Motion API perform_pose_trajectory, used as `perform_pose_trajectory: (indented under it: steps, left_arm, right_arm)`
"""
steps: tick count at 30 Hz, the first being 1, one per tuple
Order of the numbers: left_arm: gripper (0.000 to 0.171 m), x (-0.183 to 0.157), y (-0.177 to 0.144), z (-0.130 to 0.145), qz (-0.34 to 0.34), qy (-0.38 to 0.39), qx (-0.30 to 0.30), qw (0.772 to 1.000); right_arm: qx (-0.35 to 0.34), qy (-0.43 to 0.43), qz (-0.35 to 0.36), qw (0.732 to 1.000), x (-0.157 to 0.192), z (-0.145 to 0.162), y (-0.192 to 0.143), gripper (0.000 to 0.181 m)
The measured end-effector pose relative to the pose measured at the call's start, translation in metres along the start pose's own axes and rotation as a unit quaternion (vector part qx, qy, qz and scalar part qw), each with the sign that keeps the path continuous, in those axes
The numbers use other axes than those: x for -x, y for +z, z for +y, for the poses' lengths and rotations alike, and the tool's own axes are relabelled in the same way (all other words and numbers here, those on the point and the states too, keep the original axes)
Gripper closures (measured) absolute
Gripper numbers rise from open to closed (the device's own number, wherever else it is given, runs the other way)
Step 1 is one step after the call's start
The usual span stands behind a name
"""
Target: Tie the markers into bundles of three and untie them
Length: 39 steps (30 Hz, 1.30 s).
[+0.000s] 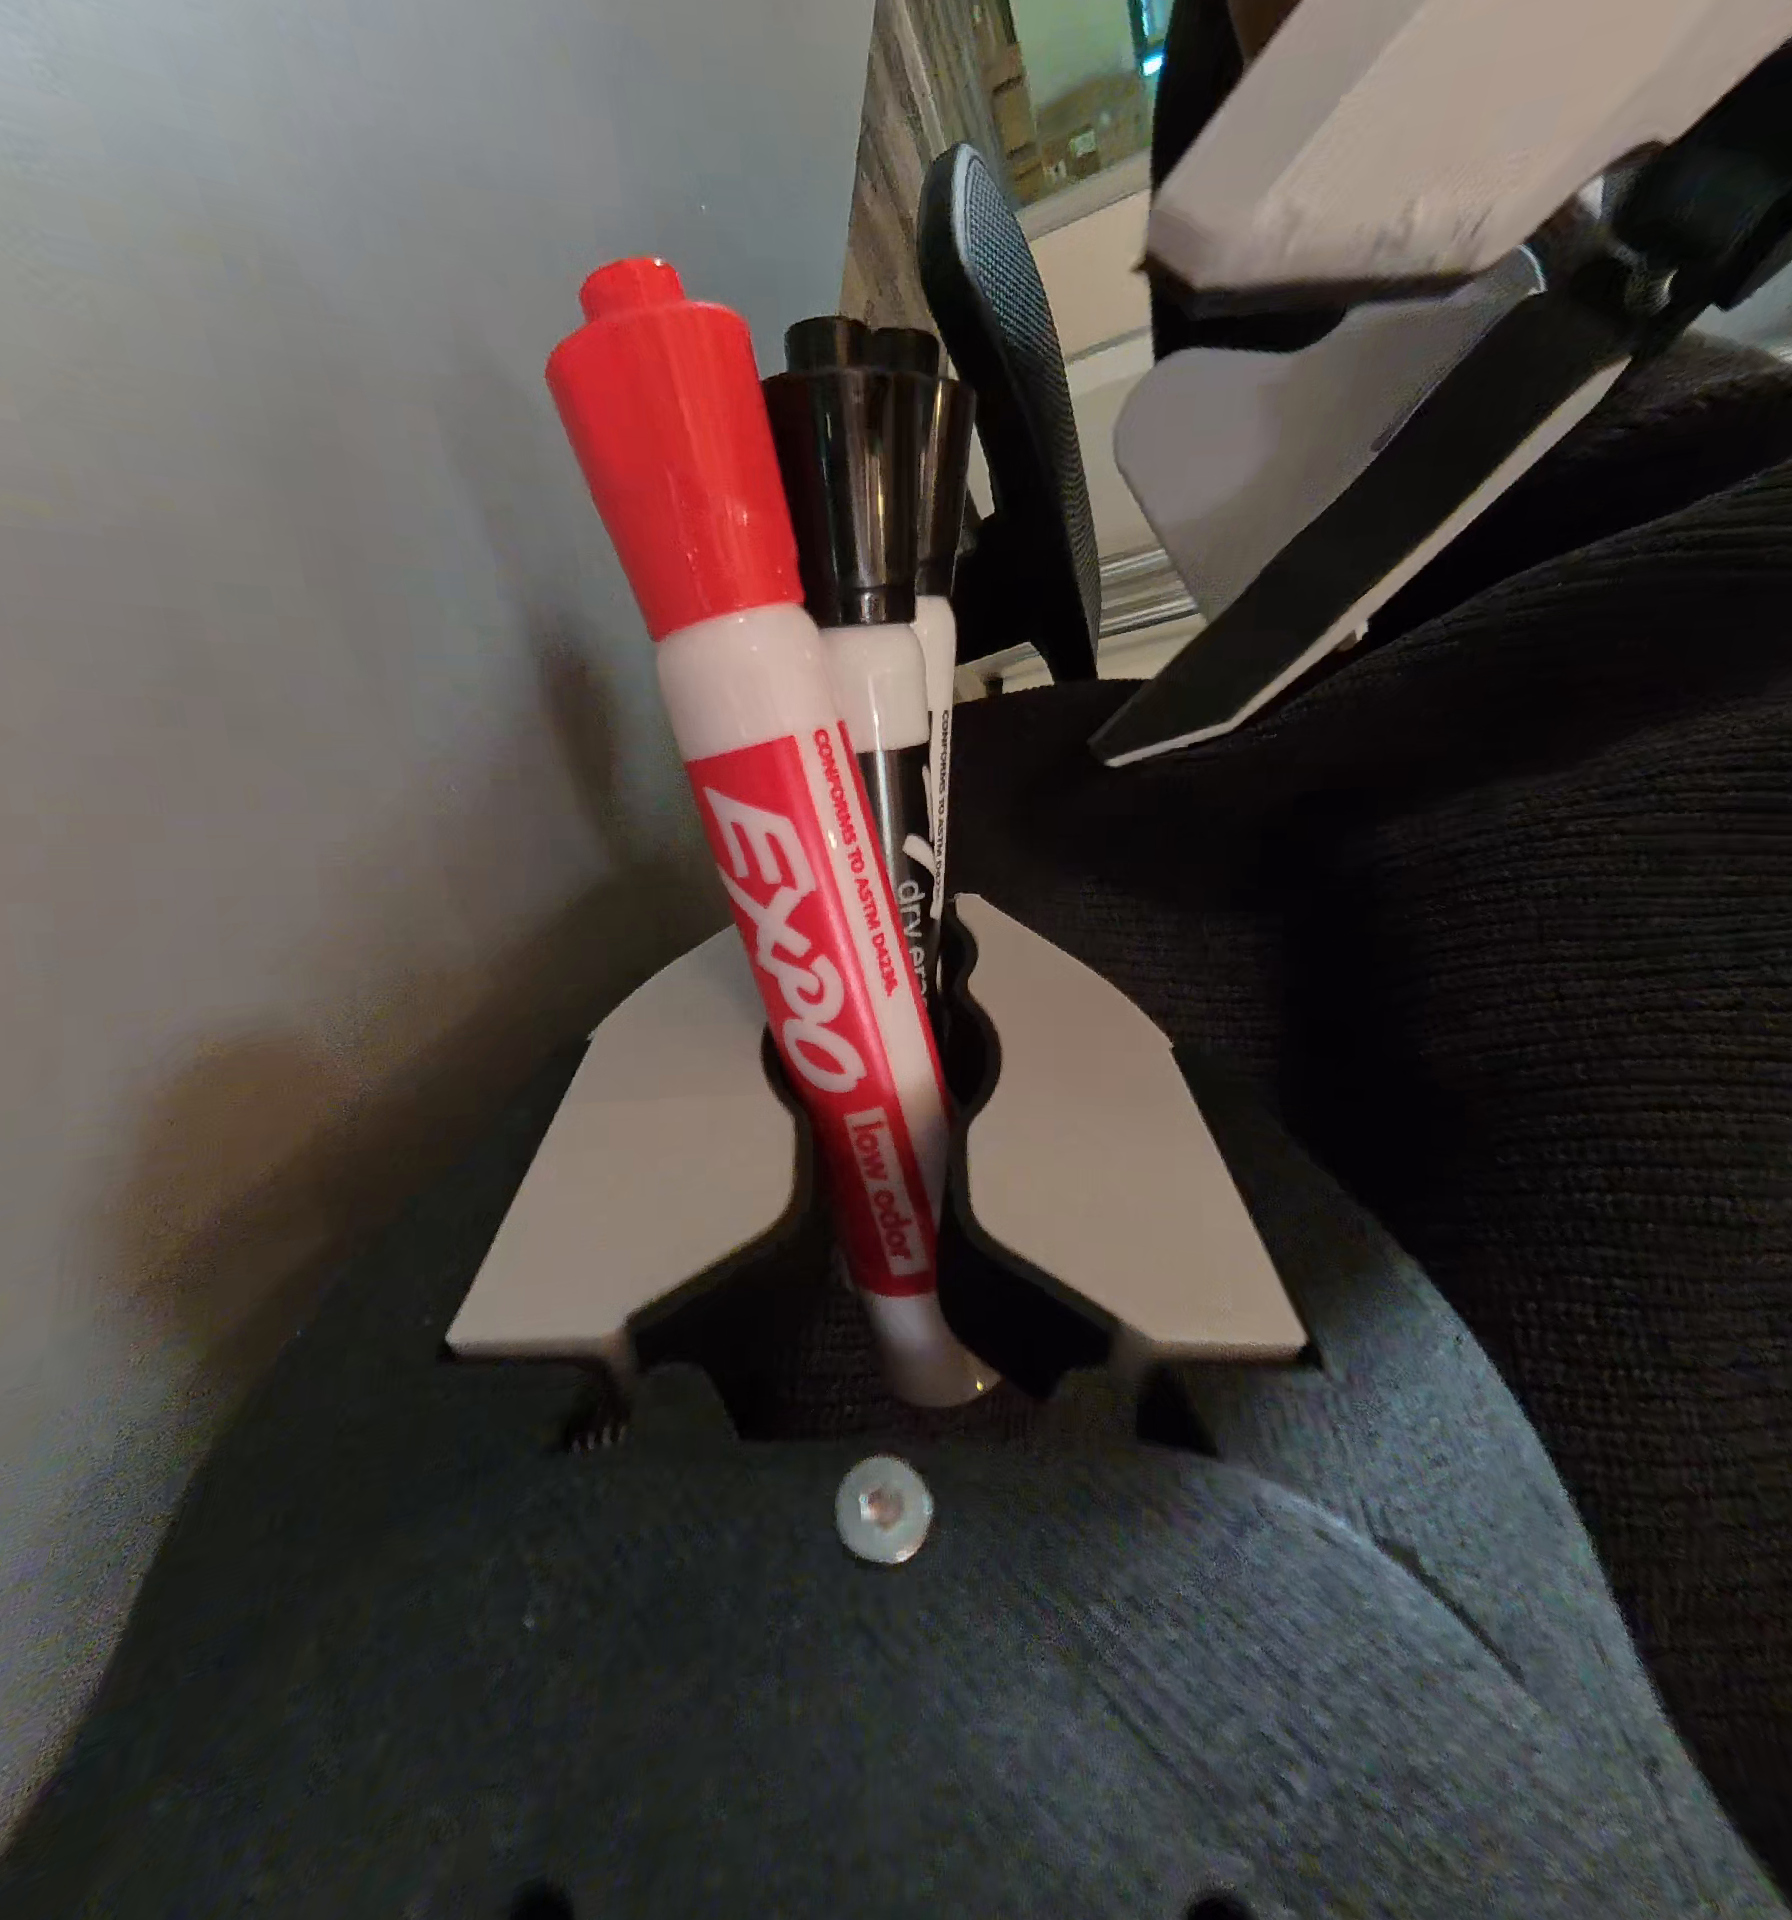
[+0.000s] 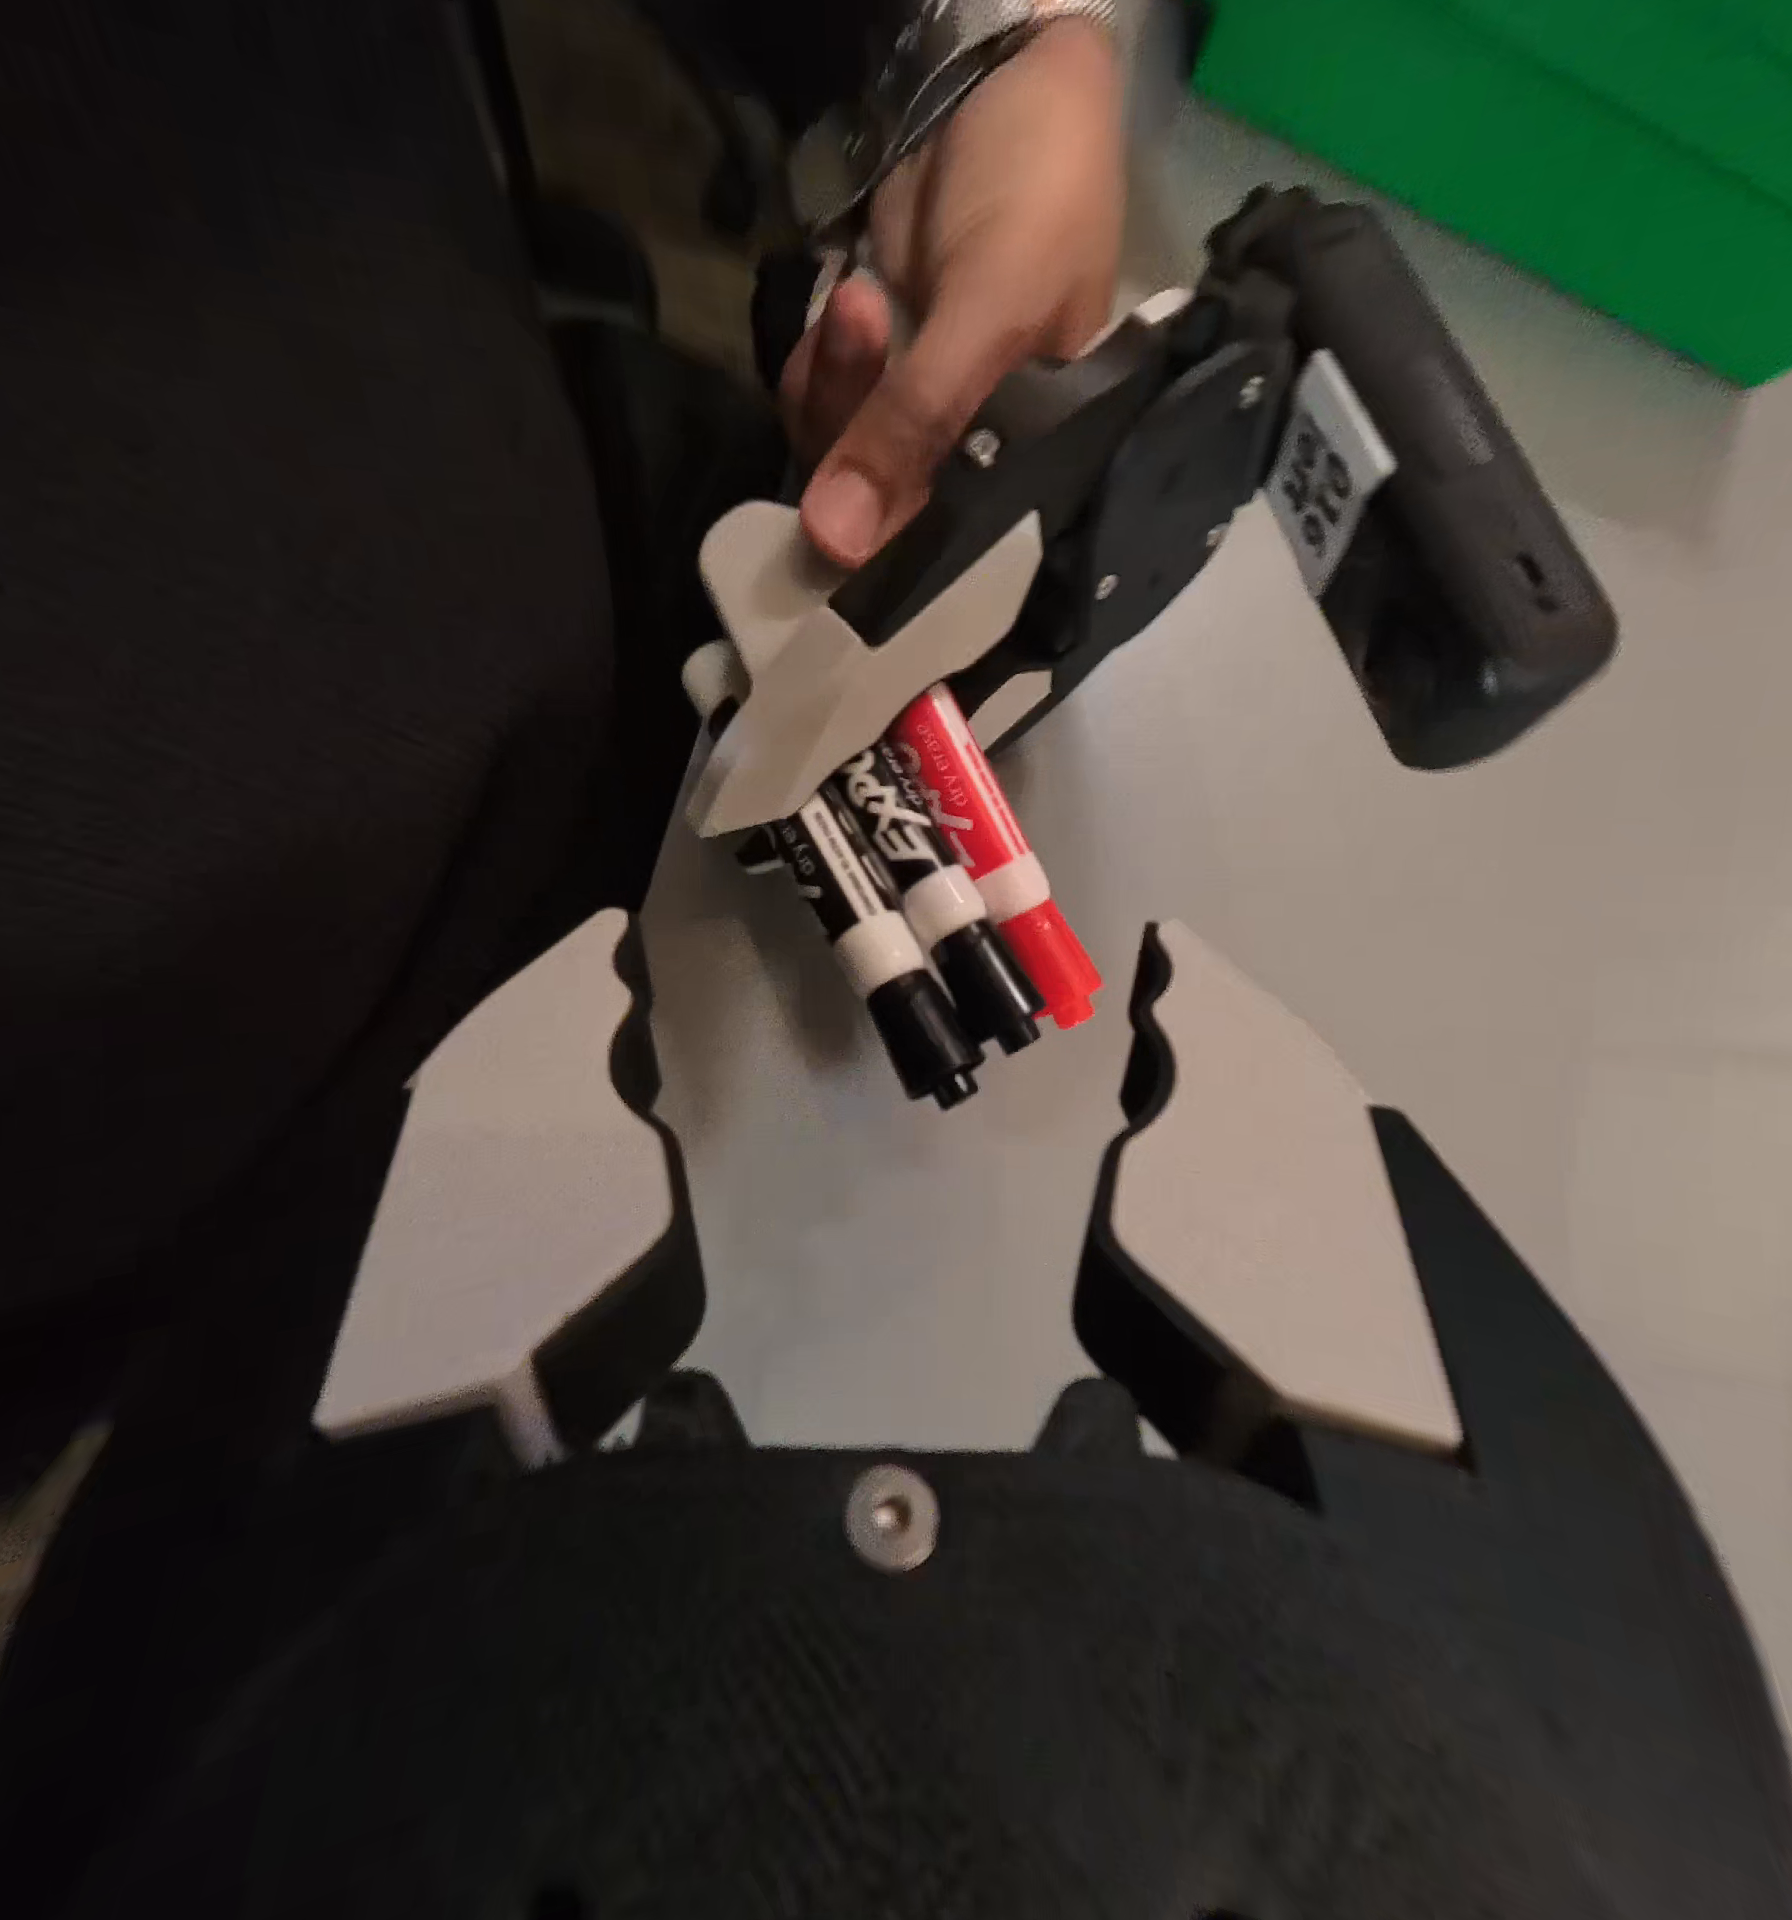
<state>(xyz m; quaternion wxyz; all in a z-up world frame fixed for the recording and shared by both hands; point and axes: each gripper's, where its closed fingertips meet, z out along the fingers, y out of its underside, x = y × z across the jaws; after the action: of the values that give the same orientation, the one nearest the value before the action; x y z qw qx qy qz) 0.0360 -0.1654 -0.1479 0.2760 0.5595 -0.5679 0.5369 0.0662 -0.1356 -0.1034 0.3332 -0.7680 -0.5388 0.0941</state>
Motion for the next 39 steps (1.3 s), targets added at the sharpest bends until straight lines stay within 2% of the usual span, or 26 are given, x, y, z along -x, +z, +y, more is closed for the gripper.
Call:
perform_pose_trajectory:
  steps: [2,4,6,8,9,11,12,14,16,19,22,24,26,32,39]
  left_arm:
    - [0.150,0.000,0.001,0.000,-0.004,0.005,0.000,1.000]
    - [0.150,-0.001,0.000,-0.002,-0.005,0.011,-0.008,1.000]
    - [0.150,-0.004,-0.004,-0.007,0.003,0.016,-0.029,0.999]
    - [0.150,-0.008,-0.010,-0.015,0.007,0.020,-0.062,0.998]
    - [0.150,-0.009,-0.014,-0.019,0.007,0.024,-0.080,0.996]
    - [0.150,-0.009,-0.022,-0.029,0.001,0.030,-0.120,0.992]
    - [0.150,-0.010,-0.026,-0.033,0.001,0.029,-0.136,0.990]
    - [0.151,-0.014,-0.033,-0.041,0.009,0.031,-0.166,0.986]
    - [0.151,-0.019,-0.038,-0.048,0.019,0.038,-0.188,0.981]
    - [0.151,-0.023,-0.041,-0.055,0.017,0.049,-0.213,0.976]
    - [0.151,-0.026,-0.040,-0.057,0.018,0.054,-0.216,0.975]
    - [0.151,-0.025,-0.036,-0.056,0.015,0.050,-0.211,0.976]
    - [0.151,-0.025,-0.032,-0.053,0.014,0.047,-0.201,0.978]
    - [0.151,-0.028,-0.022,-0.047,0.019,0.040,-0.180,0.983]
    - [0.151,-0.021,-0.019,-0.044,0.019,0.020,-0.171,0.985]
  right_arm:
    - [0.033,-0.032,-0.003,0.999,-0.005,0.004,0.006,0.091]
    - [0.028,-0.015,-0.005,0.999,-0.015,0.006,0.008,0.090]
    - [-0.041,0.055,-0.001,0.998,-0.027,-0.004,0.002,0.089]
    - [-0.150,0.153,0.020,0.977,-0.044,-0.017,-0.013,0.087]
    - [-0.211,0.205,0.038,0.955,-0.054,-0.021,-0.023,0.087]
    - [-0.325,0.305,0.087,0.891,-0.073,-0.021,-0.043,0.088]
    - [-0.363,0.353,0.109,0.856,-0.080,-0.015,-0.049,0.090]
    - [-0.413,0.422,0.106,0.800,-0.081,-0.011,-0.053,0.086]
    - [-0.434,0.474,0.087,0.761,-0.078,-0.008,-0.046,0.083]
    - [-0.430,0.540,0.053,0.722,-0.072,-0.006,-0.020,0.076]
    - [-0.462,0.589,-0.009,0.663,-0.070,-0.013,-0.008,0.082]
    - [-0.473,0.605,-0.050,0.639,-0.068,-0.016,-0.003,0.091]
    - [-0.478,0.611,-0.058,0.628,-0.069,-0.015,0.000,0.099]
    - [-0.477,0.608,-0.081,0.629,-0.067,-0.020,0.008,0.116]
    - [-0.502,0.603,-0.106,0.611,-0.064,-0.024,0.009,0.158]
